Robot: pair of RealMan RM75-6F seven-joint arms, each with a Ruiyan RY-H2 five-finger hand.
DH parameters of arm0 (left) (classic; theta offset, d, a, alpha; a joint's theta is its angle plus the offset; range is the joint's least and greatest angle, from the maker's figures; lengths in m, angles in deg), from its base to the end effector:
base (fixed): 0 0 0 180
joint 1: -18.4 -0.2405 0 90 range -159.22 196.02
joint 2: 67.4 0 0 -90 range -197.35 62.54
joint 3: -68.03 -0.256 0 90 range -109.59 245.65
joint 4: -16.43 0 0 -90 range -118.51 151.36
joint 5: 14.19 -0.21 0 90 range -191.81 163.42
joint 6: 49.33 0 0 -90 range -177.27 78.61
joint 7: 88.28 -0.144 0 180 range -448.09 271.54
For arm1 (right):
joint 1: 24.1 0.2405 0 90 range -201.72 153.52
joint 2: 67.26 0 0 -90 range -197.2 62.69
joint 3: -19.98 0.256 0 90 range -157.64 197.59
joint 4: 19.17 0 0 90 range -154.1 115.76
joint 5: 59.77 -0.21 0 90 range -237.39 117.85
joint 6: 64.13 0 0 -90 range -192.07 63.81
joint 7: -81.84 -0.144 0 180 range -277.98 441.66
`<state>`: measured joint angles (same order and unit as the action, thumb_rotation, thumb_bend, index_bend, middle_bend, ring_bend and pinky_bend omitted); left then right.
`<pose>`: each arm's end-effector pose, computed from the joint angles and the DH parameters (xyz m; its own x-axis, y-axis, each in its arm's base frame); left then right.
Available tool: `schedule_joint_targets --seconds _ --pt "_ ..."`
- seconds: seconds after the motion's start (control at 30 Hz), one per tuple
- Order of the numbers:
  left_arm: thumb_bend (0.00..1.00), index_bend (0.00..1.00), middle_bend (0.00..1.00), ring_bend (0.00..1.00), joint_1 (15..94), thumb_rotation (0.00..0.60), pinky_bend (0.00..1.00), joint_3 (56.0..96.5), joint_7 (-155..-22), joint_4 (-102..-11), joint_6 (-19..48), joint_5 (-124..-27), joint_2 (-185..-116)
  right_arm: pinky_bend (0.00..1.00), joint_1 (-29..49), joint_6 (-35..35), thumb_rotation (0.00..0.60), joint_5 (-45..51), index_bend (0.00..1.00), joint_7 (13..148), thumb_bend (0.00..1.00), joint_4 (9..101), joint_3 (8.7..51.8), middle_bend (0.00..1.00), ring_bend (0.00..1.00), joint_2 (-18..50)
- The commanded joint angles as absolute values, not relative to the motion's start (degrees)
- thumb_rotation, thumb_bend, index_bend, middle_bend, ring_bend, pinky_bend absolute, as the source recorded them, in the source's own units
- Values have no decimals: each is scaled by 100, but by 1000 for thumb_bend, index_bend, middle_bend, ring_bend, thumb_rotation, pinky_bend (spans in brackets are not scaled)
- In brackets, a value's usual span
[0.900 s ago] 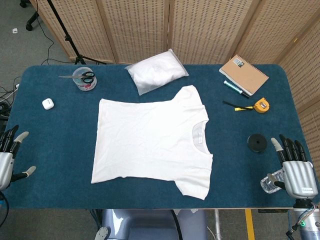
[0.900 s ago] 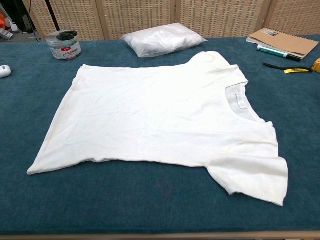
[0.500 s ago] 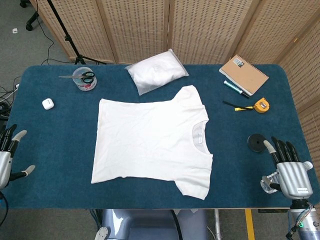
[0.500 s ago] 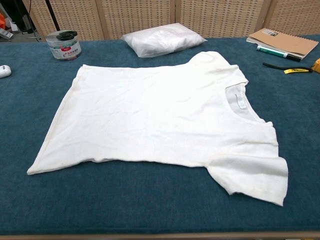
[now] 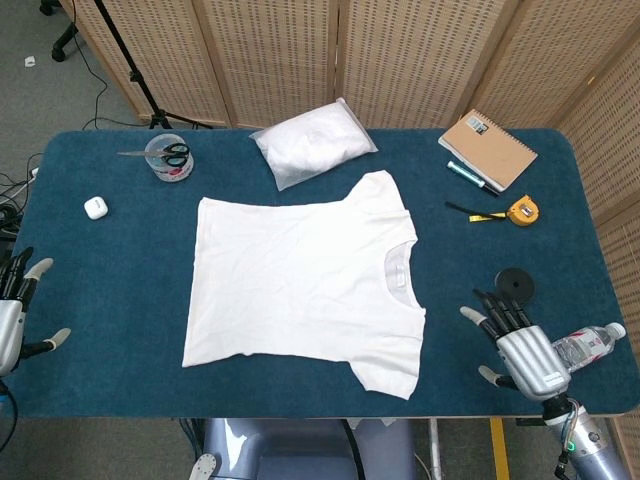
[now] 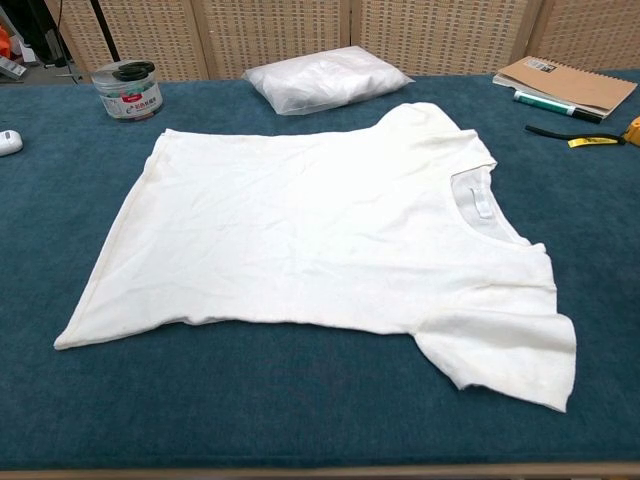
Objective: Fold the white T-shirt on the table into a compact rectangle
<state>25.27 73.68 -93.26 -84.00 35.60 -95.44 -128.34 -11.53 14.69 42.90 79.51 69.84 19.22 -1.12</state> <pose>-0.2866 0.1987 0.1739 0.3856 -0.0441 0.9216 0.9227 0.0239 -0.3849 -0.2701 -0.1982 0.1135 0.4494 -0.1159 0.8858 -0.8364 -0.4028 0.3716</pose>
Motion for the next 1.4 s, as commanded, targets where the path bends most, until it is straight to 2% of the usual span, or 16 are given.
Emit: schedule_joint_targets --seconds 0.03,0.2,0.5,1.07,1.4 --pt "0 0 0 0 2539 600 0 7371 -9371 -8397 3540 -9521 -12860 0 -784 1486 600 4969 226 7611 0 6220 1714 8 0 365" --pt "0 0 0 0 2574 600 0 7383 -9384 -8366 3451 -9437 -12891 0 -551 1479 600 5448 280 7554 0 5590 1470 76 0 793" --pt "0 0 0 0 2588 600 0 7412 -9350 -8342 3427 -9373 -12893 62 -350 1808 600 5929 319 7504 0 4915 1233 125 0 1333" --pt "0 0 0 0 2600 600 0 7413 -9311 -8378 3366 -9306 -12857 64 -135 1493 600 5826 320 8233 0 4415 1051 127 0 1857" --pt "0 0 0 0 2609 600 0 7405 -9298 -8377 3331 -9283 -12852 68 -31 1456 600 5667 351 8367 20 4352 1086 137 0 2141"
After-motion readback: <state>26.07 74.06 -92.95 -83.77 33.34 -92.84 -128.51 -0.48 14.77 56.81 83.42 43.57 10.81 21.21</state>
